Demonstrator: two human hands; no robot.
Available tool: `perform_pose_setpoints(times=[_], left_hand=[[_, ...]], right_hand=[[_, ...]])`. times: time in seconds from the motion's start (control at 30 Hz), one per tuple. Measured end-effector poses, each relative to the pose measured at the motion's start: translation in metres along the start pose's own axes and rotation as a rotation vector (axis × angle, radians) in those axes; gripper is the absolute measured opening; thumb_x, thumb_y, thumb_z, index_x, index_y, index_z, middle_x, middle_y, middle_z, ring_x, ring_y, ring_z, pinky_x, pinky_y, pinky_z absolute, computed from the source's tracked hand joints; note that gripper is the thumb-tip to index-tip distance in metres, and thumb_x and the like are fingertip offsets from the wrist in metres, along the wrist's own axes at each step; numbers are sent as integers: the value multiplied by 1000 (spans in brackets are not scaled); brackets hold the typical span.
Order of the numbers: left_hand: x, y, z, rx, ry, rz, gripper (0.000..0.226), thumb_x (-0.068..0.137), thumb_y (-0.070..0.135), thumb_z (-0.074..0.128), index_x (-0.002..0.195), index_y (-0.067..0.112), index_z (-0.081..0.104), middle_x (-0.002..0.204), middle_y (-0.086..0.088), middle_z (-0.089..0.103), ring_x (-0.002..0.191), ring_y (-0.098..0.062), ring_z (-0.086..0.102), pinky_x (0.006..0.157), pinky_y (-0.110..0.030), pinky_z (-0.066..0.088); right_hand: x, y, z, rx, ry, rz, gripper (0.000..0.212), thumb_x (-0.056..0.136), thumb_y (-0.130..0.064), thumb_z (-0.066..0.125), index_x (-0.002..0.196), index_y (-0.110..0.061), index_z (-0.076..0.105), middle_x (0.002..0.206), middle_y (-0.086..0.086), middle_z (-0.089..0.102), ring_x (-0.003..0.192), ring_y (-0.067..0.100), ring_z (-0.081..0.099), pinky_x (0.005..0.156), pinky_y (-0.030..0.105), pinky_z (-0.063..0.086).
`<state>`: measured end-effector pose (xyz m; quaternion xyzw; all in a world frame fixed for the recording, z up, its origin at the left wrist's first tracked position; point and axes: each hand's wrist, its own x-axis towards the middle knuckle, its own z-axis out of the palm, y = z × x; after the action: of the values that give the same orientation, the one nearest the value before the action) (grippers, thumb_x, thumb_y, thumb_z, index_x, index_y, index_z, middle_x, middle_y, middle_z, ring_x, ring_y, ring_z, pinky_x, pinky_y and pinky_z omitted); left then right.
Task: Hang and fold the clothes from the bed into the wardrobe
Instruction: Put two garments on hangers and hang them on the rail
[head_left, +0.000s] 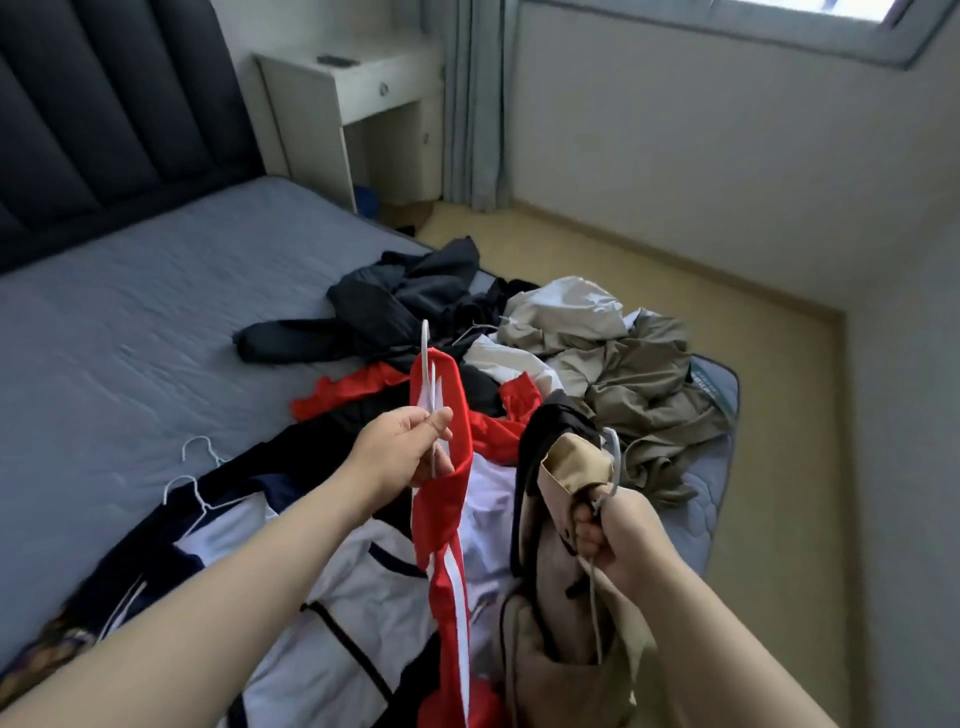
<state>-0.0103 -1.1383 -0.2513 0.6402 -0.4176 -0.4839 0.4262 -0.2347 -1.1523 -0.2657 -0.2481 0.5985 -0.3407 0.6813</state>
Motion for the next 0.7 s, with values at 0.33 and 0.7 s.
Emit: perform_pose_setpoints(times=[0.33, 0.7], left_hand=[[-102, 166, 0, 28, 206, 252, 38, 96, 36, 50, 69, 11, 59, 56, -4, 68, 47, -10, 57, 50, -20, 46], [-236, 307, -9, 43, 398, 392, 38, 100, 30, 43, 69, 12, 56, 56, 2, 55, 47, -9, 47, 54, -25, 38]], right_hand=[[-129, -145, -14, -43, -204, -106, 28, 83, 2, 22, 65, -13, 37, 56, 4, 36, 39, 10, 27, 39, 17, 18], [-291, -247, -10, -152, -632, -576, 7, 93, -2, 56, 90, 2, 61, 68, 9, 65, 60, 17, 64, 55, 25, 55]])
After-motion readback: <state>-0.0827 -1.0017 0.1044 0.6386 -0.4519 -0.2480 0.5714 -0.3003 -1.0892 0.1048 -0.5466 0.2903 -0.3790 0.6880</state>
